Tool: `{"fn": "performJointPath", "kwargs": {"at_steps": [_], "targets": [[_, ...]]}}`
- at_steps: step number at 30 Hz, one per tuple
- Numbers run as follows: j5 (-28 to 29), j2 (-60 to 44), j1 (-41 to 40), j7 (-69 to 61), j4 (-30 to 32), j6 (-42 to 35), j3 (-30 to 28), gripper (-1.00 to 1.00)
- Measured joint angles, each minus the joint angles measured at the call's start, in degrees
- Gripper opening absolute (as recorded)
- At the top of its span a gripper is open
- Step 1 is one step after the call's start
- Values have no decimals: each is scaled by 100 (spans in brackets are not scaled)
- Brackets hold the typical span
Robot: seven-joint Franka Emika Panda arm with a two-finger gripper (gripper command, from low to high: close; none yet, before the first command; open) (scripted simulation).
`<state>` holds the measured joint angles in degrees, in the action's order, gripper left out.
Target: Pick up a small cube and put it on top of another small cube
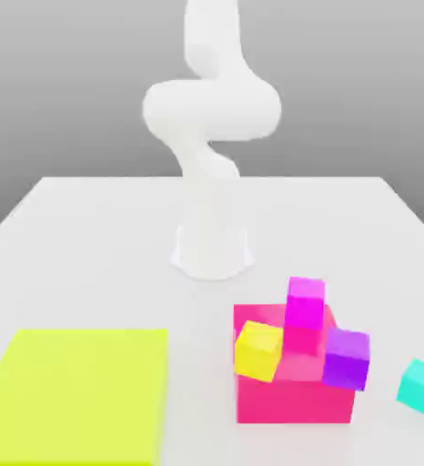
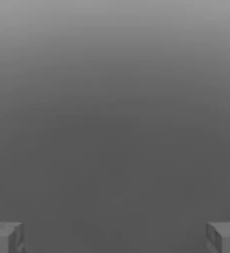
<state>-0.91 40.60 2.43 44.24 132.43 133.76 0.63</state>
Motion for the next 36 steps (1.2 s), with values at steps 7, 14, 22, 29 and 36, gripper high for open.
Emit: {"fn": "performJointPath", "kwargs": {"at_steps": [7,14,22,29,36], "targets": [[-221,-1485,623,-424,185,564,296,0],[-232,-2934,1134,-691,366,1118,737,0],[287,-4618,1862,-618,574,1754,1121,0],[1057,-6098,2457,-242,595,2461,961,0],[1258,-6649,2652,-91,482,2885,734,-100]]}}
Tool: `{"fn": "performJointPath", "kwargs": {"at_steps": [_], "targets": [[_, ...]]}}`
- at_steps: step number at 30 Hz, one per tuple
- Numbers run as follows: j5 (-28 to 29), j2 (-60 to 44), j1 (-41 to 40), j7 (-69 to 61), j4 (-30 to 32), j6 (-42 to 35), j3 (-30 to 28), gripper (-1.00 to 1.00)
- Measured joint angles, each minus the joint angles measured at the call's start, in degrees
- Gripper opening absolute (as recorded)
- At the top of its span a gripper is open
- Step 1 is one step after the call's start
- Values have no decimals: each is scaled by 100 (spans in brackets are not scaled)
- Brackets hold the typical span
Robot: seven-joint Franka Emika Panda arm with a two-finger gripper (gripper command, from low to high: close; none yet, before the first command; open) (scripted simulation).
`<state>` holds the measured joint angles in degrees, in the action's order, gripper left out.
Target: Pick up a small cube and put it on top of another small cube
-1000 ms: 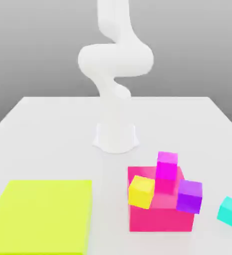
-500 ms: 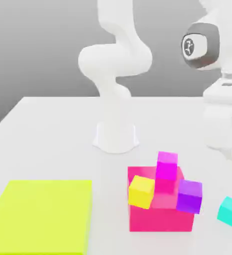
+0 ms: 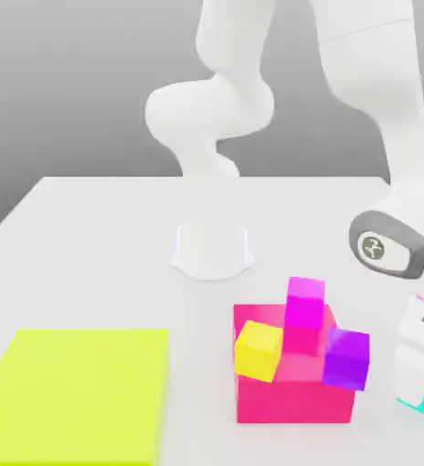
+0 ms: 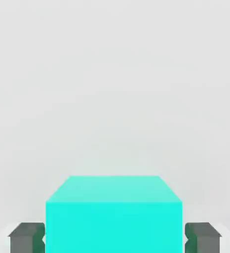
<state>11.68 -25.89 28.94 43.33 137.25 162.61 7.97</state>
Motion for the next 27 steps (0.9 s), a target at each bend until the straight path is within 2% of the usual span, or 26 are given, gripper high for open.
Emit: {"fn": "performJointPath", "kwargs": {"at_steps": [3,9,14,19,23,24,27], "targets": [[5,-3,2,3,0,1,0,-100],[-539,1111,-303,-242,239,-859,286,-100],[-1080,2171,-699,216,437,-1687,26,-100],[-1289,3182,-1151,941,631,-2494,-187,-100],[-1217,2742,-1197,1145,837,-1850,-216,-100],[-1194,2619,-1165,1168,874,-1691,-254,100],[-1195,2619,-1184,1168,874,-1691,-256,100]]}}
